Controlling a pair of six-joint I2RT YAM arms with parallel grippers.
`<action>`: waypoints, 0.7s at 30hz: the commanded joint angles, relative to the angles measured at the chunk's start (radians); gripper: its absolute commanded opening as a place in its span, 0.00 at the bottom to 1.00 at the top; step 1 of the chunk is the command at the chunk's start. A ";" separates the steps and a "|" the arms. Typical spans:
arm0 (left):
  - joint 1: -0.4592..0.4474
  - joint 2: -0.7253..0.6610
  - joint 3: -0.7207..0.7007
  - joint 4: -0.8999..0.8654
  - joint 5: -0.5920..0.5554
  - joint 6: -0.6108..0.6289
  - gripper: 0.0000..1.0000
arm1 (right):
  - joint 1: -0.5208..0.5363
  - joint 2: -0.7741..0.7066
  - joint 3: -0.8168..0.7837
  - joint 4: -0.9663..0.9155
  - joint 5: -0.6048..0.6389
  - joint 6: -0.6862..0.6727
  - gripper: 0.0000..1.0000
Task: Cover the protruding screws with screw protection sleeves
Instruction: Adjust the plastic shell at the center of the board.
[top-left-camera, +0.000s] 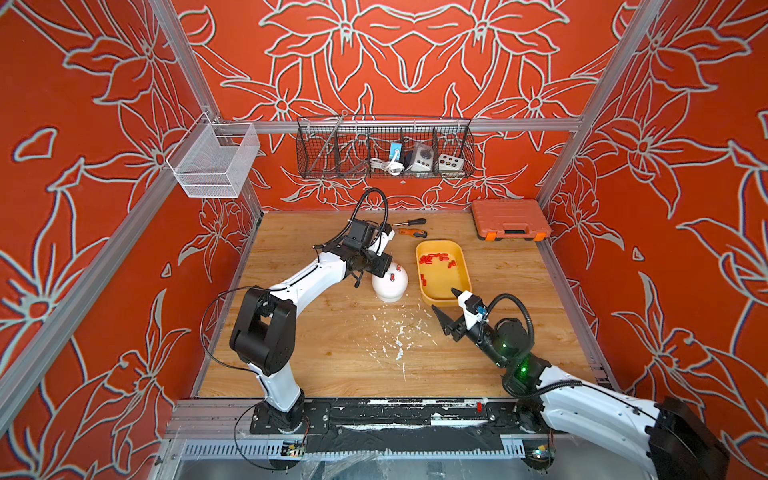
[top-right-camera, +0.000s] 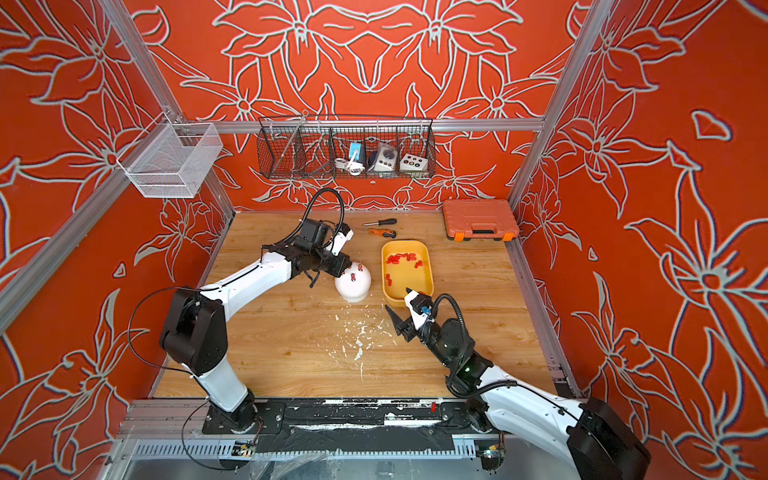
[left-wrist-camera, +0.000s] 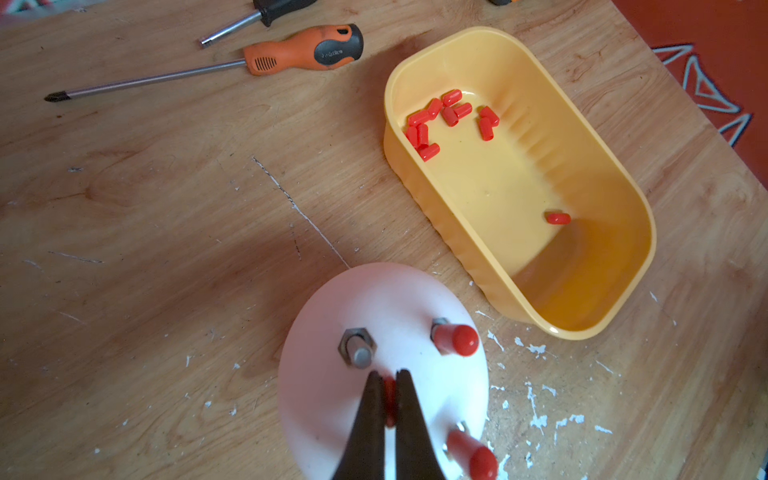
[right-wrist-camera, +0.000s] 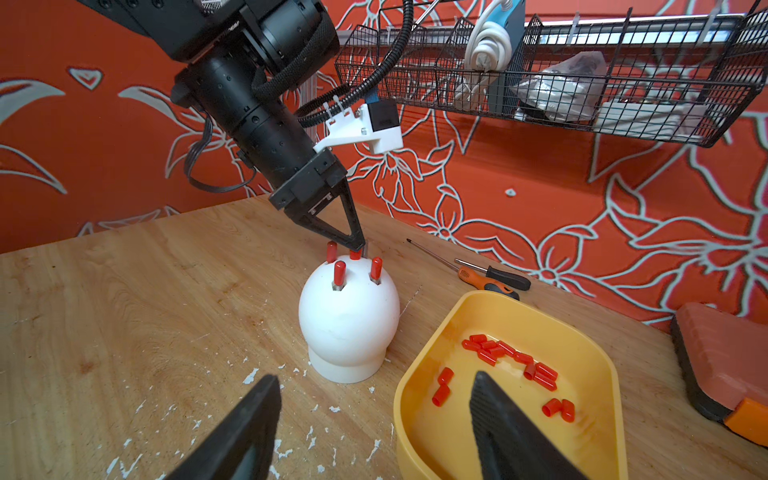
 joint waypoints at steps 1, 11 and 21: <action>-0.005 -0.010 -0.032 -0.044 -0.026 0.006 0.00 | 0.003 -0.006 0.024 -0.001 -0.013 -0.016 0.74; -0.026 -0.123 -0.142 -0.032 -0.066 -0.068 0.00 | 0.003 0.013 0.029 0.006 -0.027 -0.009 0.73; -0.045 -0.247 -0.233 -0.052 -0.103 -0.154 0.00 | 0.003 0.038 0.033 0.018 -0.037 -0.003 0.73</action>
